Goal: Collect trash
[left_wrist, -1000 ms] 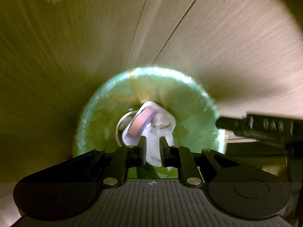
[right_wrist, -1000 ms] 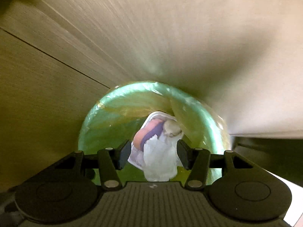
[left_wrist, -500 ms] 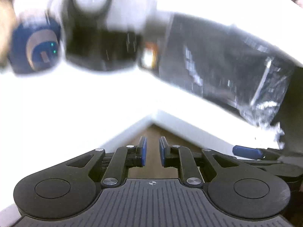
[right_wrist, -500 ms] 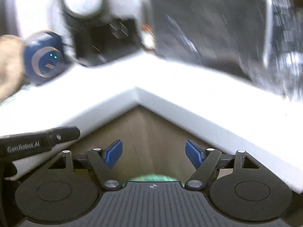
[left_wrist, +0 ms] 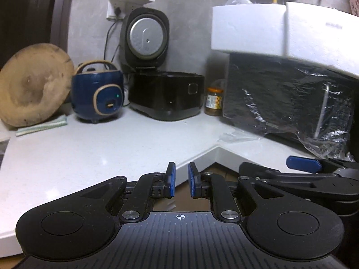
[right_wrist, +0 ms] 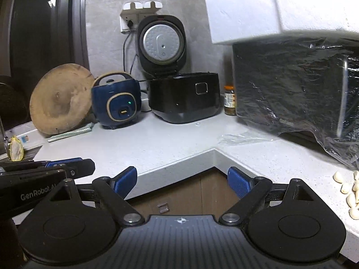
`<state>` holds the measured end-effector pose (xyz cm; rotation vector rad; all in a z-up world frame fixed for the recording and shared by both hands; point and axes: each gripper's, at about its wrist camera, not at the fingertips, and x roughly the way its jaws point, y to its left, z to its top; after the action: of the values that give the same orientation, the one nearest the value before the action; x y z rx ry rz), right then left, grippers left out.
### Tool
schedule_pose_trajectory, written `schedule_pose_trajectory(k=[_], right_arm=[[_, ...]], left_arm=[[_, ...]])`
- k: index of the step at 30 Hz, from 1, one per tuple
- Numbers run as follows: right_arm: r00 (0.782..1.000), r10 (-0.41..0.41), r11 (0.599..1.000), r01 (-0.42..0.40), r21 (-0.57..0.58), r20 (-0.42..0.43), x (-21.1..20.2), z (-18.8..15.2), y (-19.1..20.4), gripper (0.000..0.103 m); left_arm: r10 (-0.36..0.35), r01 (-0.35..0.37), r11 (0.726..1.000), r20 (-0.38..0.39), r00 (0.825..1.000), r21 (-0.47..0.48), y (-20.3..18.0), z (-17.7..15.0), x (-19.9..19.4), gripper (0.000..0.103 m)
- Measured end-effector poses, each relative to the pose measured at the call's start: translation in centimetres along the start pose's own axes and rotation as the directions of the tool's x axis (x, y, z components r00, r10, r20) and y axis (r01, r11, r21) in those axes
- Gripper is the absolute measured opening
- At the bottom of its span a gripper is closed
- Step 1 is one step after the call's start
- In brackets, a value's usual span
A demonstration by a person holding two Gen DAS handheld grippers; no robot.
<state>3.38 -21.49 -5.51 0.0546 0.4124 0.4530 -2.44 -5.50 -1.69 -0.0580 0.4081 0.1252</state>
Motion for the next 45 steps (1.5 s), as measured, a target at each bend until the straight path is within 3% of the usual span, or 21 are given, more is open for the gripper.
schedule_pose_trajectory(k=[19, 45], right_arm=[[1.0, 0.008, 1.0, -0.008, -0.007, -0.03, 0.3, -0.5, 0.9, 0.088], [0.999, 0.015, 1.0, -0.014, 0.004, -0.049, 1.2, -0.8, 0.7, 0.088]], left_arm=[[-0.021, 0.02, 1.0, -0.061, 0.998, -0.014, 0.5, -0.8, 0.3, 0.015], [-0.027, 0.026, 1.0, -0.076, 0.997, -0.015, 0.5, -0.8, 0.9, 0.015]])
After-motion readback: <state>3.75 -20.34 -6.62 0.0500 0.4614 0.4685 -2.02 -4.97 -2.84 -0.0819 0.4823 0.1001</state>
